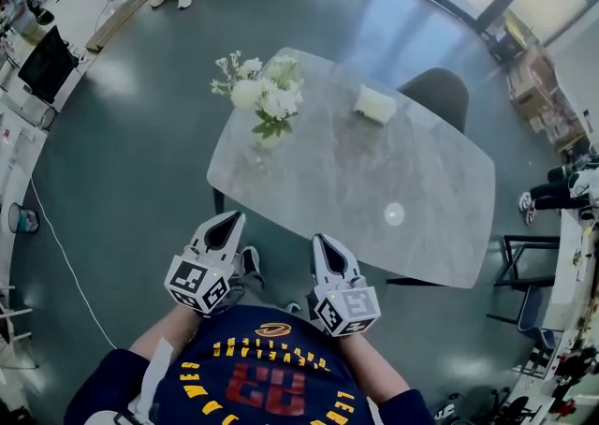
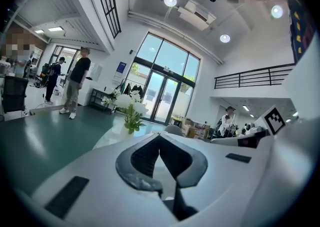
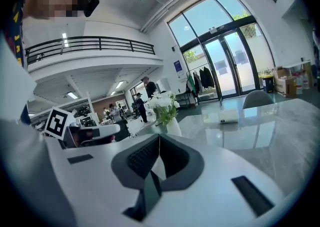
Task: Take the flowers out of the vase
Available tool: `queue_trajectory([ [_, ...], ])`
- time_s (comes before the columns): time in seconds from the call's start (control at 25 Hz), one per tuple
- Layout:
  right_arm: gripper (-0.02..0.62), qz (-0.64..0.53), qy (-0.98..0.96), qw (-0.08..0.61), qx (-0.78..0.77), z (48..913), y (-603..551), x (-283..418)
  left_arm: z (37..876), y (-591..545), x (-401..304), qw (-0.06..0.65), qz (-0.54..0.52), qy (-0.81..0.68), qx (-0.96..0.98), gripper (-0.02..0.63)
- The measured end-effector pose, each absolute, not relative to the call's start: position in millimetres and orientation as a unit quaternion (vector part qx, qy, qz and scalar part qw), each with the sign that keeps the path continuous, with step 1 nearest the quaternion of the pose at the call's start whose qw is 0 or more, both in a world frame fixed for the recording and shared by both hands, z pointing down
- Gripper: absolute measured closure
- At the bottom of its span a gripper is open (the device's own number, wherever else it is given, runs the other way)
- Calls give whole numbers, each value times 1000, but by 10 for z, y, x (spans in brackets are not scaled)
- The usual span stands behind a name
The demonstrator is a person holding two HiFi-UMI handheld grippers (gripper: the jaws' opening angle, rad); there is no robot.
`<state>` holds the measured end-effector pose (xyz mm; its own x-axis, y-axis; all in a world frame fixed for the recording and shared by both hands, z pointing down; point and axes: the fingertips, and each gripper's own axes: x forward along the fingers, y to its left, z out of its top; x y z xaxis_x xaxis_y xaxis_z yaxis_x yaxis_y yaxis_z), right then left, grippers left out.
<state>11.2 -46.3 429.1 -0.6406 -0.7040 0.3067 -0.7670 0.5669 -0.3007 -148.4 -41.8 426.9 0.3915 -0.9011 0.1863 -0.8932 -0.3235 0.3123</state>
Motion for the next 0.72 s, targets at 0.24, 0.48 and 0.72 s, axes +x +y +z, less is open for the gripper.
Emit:
queue_trajectory([
  [0.24,588,194,-878,86,428,4274,-807,-232,4270,-789,-1858,179,-17,-547,818,603],
  [0.48,588,173,-880,86,435,4239,-1080,-457,4311,-998,-2030,182,-19,-546,818,603],
  [0.72,588,165,-884,79,430,4325,-1273,-564,4295,-1148,-2064,174,-18,-554,814,603],
])
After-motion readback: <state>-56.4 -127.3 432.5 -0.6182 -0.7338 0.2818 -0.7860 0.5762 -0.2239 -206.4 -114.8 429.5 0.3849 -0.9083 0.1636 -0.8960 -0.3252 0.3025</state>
